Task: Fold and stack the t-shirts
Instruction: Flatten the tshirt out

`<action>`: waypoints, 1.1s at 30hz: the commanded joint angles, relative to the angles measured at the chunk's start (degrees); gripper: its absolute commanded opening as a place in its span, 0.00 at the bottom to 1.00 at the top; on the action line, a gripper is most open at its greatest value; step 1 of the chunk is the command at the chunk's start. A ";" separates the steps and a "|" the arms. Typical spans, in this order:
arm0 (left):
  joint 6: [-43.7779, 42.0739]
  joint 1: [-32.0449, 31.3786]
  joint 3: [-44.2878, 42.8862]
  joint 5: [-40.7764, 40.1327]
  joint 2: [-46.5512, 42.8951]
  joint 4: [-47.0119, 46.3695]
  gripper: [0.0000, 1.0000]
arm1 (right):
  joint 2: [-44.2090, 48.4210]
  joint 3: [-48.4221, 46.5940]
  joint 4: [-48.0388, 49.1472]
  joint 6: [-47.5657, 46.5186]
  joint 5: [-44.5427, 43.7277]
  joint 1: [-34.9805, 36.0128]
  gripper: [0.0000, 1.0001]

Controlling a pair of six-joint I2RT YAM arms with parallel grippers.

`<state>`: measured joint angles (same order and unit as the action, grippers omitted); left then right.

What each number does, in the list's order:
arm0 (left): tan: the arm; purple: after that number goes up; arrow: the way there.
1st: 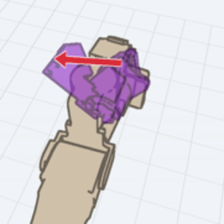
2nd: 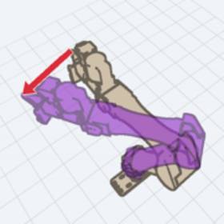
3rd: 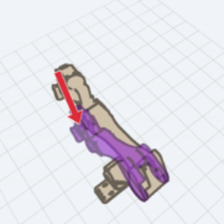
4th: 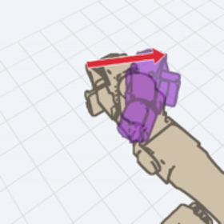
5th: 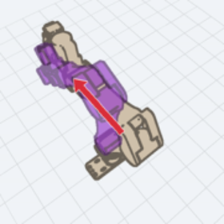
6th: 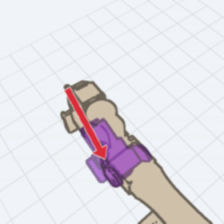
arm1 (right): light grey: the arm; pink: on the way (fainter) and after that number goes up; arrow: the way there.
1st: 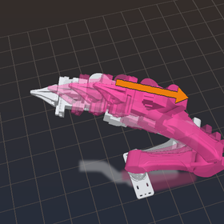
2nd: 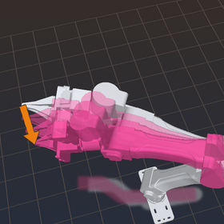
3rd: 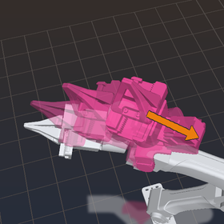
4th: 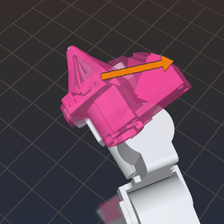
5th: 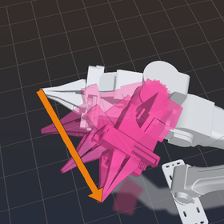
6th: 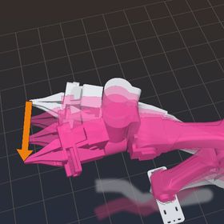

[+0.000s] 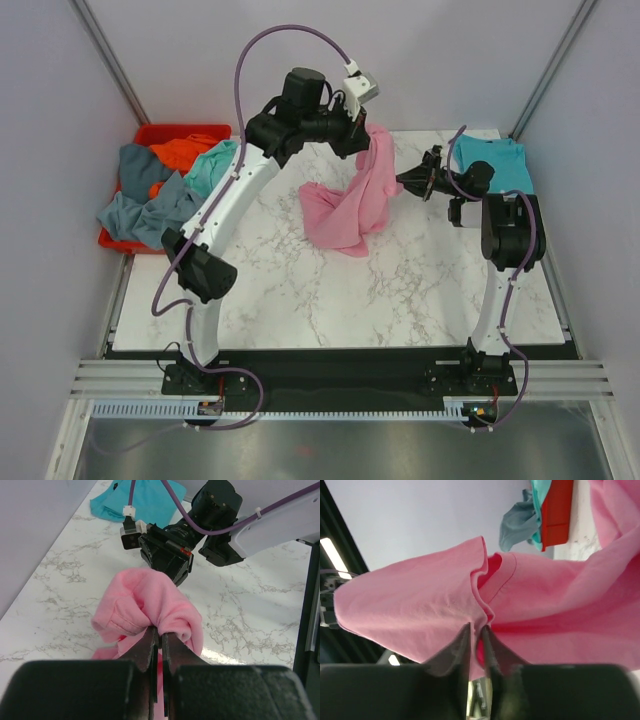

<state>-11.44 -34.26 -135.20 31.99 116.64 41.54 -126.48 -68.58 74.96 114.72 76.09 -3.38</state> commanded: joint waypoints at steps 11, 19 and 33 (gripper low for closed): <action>-0.34 1.92 3.18 -13.86 0.61 -1.37 0.84 | 11.77 -2.26 22.07 8.59 -2.26 -10.94 0.00; -1.92 1.21 21.86 -21.27 -10.01 -0.23 0.93 | 16.69 -7.18 22.51 8.77 -4.90 -14.90 0.00; 4.32 7.08 34.83 -23.72 -1.25 3.11 0.87 | 18.28 -1.39 25.77 11.14 -4.73 -16.48 0.00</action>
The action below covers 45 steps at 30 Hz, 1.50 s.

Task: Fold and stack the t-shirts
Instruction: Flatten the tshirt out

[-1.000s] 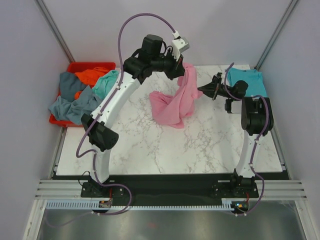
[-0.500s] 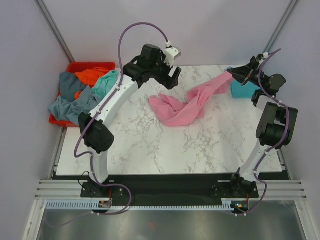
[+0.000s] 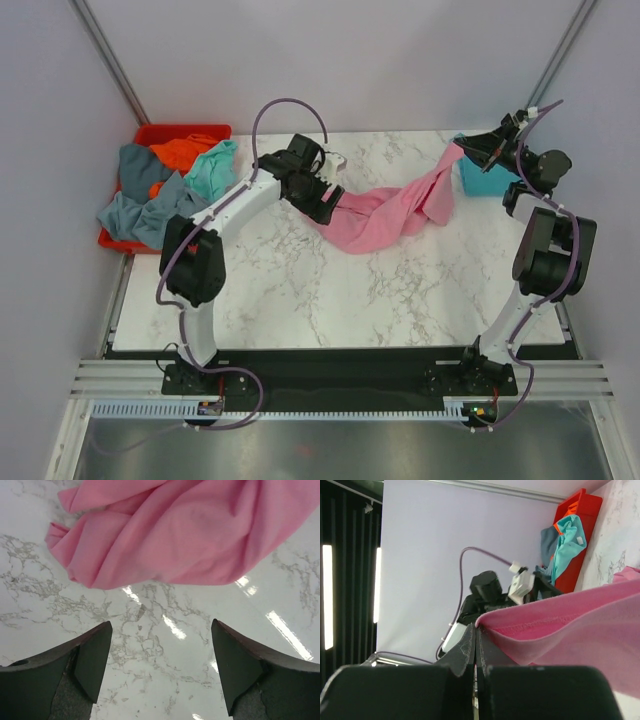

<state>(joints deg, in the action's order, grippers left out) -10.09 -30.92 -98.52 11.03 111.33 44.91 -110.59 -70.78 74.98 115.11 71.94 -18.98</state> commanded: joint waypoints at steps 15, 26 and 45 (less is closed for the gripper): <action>1.74 9.30 -17.58 7.42 20.42 -0.87 0.82 | 5.73 3.19 25.74 9.61 1.71 -1.58 0.00; 2.35 9.82 -19.69 12.80 22.80 -0.17 0.02 | 6.78 4.95 23.81 7.41 2.85 -1.50 0.00; 6.39 6.66 -9.81 27.46 -13.32 1.49 0.02 | -4.62 1.89 17.67 1.10 10.15 -1.76 0.98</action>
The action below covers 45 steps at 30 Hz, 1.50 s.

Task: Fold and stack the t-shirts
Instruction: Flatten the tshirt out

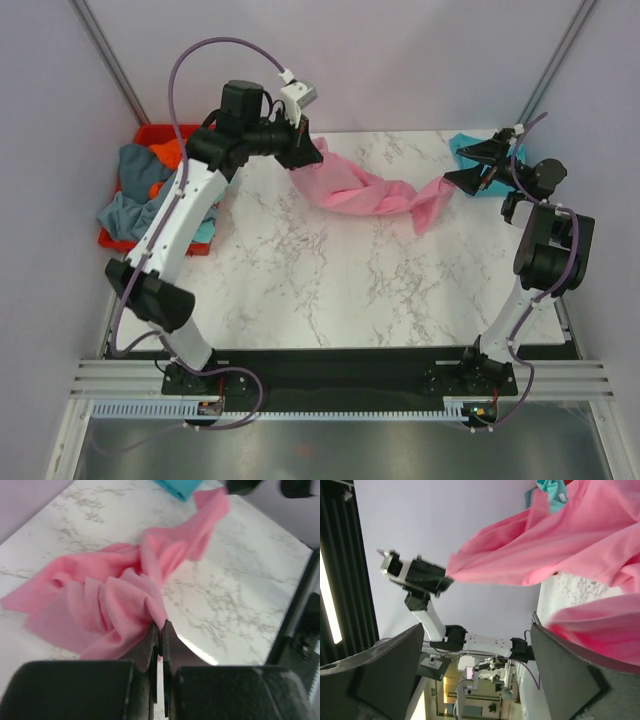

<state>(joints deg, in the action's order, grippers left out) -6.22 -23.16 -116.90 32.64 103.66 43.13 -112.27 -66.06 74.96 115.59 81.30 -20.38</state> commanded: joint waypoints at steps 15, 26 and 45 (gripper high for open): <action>-0.73 -4.09 21.19 -1.09 -11.20 5.02 0.02 | -11.38 -36.56 1.26 -14.94 0.09 3.95 0.98; -0.37 -5.58 29.35 0.67 -16.46 7.40 0.02 | -6.65 -56.54 -34.48 -40.15 -4.03 4.48 0.98; 5.69 -5.23 38.50 2.95 -14.19 7.05 0.02 | -18.40 -63.21 -104.39 -122.11 -70.70 18.61 0.98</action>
<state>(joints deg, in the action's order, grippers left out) -3.22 -28.62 -79.33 32.95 89.54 50.59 -126.37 -128.40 -23.29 0.80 13.02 -6.92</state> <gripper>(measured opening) 0.044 0.979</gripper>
